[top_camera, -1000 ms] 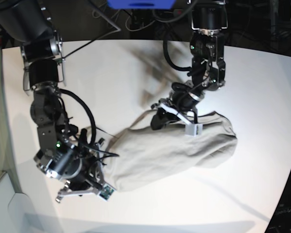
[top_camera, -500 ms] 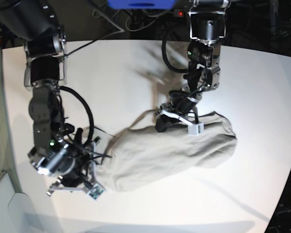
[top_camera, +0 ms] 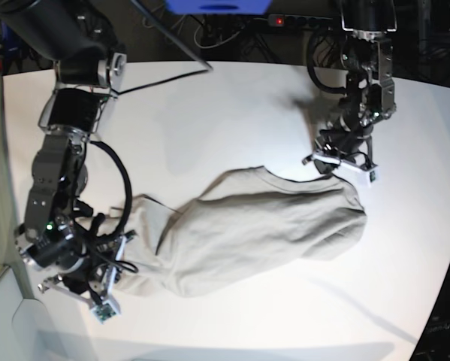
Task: Layout the t-shirt on the table in an organized manner, then fold the t-shirt properly
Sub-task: 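Pull the grippers apart, stretching the shirt flat across the table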
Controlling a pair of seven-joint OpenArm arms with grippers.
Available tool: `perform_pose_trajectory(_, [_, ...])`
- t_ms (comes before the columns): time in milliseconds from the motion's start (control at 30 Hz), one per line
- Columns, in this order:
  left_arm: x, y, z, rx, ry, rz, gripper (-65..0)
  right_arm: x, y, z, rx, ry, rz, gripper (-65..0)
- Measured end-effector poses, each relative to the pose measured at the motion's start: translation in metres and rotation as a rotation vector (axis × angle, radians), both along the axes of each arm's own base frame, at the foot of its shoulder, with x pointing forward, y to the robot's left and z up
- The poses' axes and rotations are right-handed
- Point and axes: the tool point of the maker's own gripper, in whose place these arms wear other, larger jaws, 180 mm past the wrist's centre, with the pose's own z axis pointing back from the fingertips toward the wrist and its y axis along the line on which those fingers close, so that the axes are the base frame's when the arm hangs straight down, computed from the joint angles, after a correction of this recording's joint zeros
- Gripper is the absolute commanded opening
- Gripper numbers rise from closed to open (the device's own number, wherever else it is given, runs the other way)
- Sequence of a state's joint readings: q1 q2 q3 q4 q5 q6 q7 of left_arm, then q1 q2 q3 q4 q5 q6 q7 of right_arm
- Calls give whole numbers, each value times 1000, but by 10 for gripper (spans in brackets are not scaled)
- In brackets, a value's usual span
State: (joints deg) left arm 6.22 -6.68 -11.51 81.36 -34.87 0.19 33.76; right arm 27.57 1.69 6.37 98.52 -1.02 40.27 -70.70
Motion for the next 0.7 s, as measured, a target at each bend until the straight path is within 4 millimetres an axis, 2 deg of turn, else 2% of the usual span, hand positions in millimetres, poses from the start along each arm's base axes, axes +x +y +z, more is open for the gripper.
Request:
perform_pose_trajectory(67, [-6, -10, 3, -14, 26, -33, -649, -1, 4, -1, 13, 1, 8, -464])
perform_pose_trajectory(133, [-2, -19, 12, -25, 4, -37, -649, -4, 2, -6, 6, 12, 5, -464])
perform_pose_trajectory(267, [15, -44, 46, -87, -91, -38, -649, -7, 3, -12, 4, 29, 5, -464])
perform_pose_trajectory(333, [16, -59, 46, -121, -91, -24, -649, -8, 3, -13, 4, 29, 5, -464])
perform_pose_trajectory(467, [16, -81, 38, -222, 8, 121, -649, -13, 3, -22, 5, 51, 6, -464])
perform_pose_trajectory(567, [26, -81, 40, -182, 18, 191, -650, -14, 1, -23, 0, 54, 2, -464])
perform_pose_trajectory(700, [35, -99, 47, -167, 7, 162, -650, -15, 2, -26, 2, 61, 4, -464])
